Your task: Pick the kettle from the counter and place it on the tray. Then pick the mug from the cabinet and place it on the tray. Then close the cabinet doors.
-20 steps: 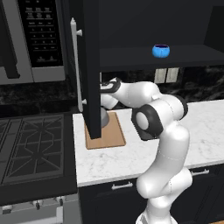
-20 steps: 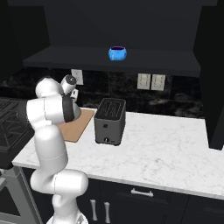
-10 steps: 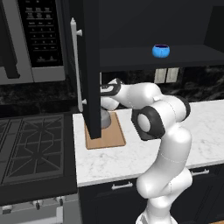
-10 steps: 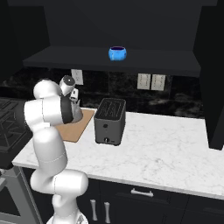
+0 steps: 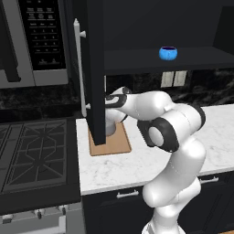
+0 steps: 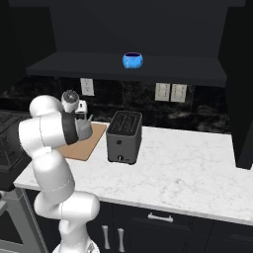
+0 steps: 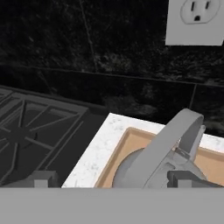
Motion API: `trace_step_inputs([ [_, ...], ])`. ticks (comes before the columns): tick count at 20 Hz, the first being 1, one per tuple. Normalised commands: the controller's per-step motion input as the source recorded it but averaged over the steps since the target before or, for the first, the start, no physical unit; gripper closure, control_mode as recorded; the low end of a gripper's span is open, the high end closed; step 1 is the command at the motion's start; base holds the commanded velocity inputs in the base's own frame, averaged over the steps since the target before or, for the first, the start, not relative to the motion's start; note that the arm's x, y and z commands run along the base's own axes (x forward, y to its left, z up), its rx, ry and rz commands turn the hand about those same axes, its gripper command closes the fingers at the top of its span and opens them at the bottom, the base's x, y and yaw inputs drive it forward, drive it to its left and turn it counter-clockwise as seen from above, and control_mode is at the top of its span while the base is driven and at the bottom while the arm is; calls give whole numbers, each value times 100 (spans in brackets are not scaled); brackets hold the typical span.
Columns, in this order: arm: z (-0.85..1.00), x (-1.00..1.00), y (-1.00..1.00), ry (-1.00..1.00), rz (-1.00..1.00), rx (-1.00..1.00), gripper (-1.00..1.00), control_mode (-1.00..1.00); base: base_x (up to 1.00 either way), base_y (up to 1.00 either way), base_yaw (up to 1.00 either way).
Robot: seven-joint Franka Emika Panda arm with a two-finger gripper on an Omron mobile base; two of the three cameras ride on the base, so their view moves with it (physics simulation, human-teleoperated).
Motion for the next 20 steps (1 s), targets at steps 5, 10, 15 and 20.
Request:
trace_step_inputs([
  [5, 0, -25, -14, -9, -9, -5, -100, -100, 0, 0, 0],
  [10, 2, -34, -21, 0, -17, -2, -100, -100, 0, 0, 0],
  [15, 41, -32, -2, -4, -19, 0, -100, -100, 0, 0, 0],
  [20, 65, -25, 0, -7, -16, 0, -100, -100, 0, 0, 0],
])
